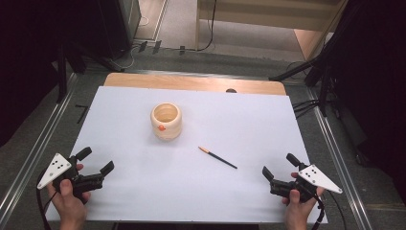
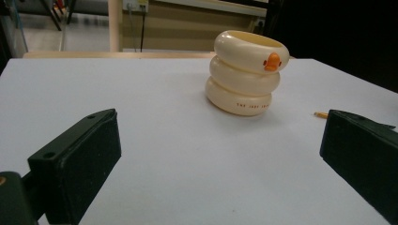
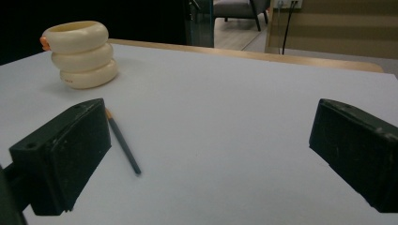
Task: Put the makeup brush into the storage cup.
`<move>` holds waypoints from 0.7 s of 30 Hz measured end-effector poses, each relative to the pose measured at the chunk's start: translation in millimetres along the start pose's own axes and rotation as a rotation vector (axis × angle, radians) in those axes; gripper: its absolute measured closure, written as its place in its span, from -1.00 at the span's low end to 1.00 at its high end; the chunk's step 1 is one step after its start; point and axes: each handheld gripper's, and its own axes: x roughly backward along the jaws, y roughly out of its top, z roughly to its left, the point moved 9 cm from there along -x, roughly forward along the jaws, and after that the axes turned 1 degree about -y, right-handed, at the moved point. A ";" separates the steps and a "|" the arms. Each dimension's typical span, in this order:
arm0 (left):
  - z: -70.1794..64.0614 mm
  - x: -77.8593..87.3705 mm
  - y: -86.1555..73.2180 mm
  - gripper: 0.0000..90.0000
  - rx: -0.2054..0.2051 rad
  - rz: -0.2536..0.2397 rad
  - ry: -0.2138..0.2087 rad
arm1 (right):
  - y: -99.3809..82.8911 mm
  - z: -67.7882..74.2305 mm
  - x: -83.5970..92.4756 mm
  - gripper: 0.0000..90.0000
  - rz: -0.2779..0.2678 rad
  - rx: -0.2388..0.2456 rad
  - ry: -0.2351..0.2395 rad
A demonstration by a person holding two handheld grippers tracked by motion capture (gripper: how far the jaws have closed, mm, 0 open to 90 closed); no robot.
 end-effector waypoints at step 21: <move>-0.8 2.6 -1.5 -1.00 -0.010 0.000 0.001 | 13.2 20.8 -8.4 -1.00 0.054 0.034 0.039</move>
